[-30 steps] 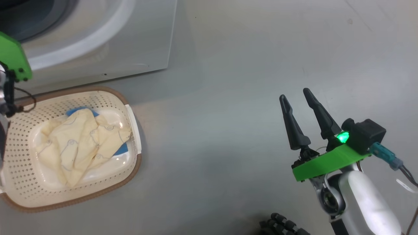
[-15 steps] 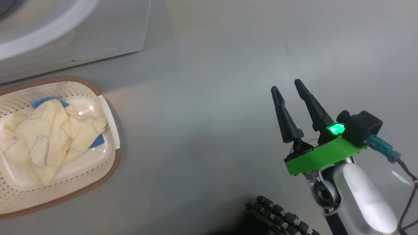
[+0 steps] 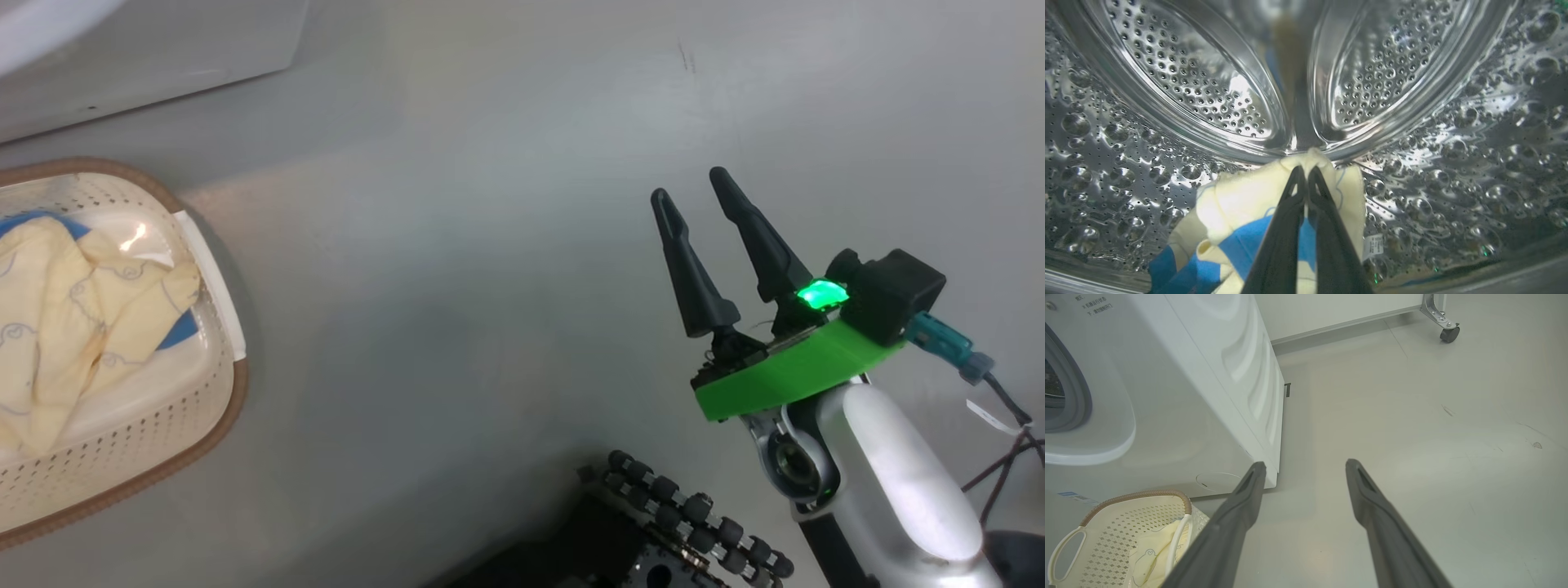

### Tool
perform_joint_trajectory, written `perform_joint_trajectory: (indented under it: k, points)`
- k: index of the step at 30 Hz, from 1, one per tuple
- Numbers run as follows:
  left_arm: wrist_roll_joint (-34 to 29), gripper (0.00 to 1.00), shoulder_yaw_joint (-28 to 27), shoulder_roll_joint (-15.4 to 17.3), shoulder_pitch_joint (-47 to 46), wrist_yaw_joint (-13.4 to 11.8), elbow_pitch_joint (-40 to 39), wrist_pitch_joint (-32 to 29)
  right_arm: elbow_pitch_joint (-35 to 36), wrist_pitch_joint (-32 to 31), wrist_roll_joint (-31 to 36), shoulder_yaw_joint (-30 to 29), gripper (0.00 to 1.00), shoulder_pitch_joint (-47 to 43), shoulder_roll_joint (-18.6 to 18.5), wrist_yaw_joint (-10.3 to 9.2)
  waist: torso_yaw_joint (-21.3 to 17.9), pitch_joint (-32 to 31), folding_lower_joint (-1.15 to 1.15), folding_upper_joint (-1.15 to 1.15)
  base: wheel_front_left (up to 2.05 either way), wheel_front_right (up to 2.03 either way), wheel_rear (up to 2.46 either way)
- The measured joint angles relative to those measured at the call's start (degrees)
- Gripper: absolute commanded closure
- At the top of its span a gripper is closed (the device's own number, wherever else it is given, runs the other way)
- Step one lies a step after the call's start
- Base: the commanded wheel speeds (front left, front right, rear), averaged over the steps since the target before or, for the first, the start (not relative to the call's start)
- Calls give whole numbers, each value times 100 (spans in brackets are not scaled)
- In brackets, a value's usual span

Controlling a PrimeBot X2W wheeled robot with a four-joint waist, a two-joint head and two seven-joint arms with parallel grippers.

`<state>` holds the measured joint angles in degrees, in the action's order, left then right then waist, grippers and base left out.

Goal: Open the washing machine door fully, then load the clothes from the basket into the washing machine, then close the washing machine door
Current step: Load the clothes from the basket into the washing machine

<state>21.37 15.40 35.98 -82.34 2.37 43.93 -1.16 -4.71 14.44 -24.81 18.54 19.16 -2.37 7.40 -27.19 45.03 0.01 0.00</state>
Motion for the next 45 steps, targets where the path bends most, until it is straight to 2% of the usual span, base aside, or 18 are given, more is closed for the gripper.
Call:
perform_joint_trajectory:
  k: [5,6,8,16,21,31,37,45]
  points:
    - [9,100,-59,81,-238,-36,378,302,12,0,-38,29,0,36,0,0,-48,102,-1,0,0,0,0]
    - [5,78,-47,79,-244,-32,454,325,9,0,-38,29,0,36,0,0,-40,106,-1,0,0,0,0]
    - [12,0,-46,55,-250,0,590,375,-2,0,-38,34,0,37,0,0,-20,109,-1,0,0,0,0]
    - [247,0,-84,-134,-308,187,931,801,-18,0,-31,3,0,123,0,0,87,44,-1,0,0,0,0]
    - [289,0,-67,-254,-276,193,1022,1047,-34,0,33,-113,0,119,-1,0,199,-33,-2,0,0,0,0]
    - [475,0,-102,-768,853,-158,913,1436,-75,1,316,-409,0,91,-2,0,528,-415,-2,1,0,0,0]
    - [564,0,-271,-973,1825,-500,29,1553,-125,1,539,-658,0,-105,-2,0,733,-789,-2,1,0,0,0]
    - [556,0,-456,-1315,3816,-1060,-1907,1579,-198,0,825,-944,0,-370,-3,0,1003,-1374,-2,1,0,0,0]
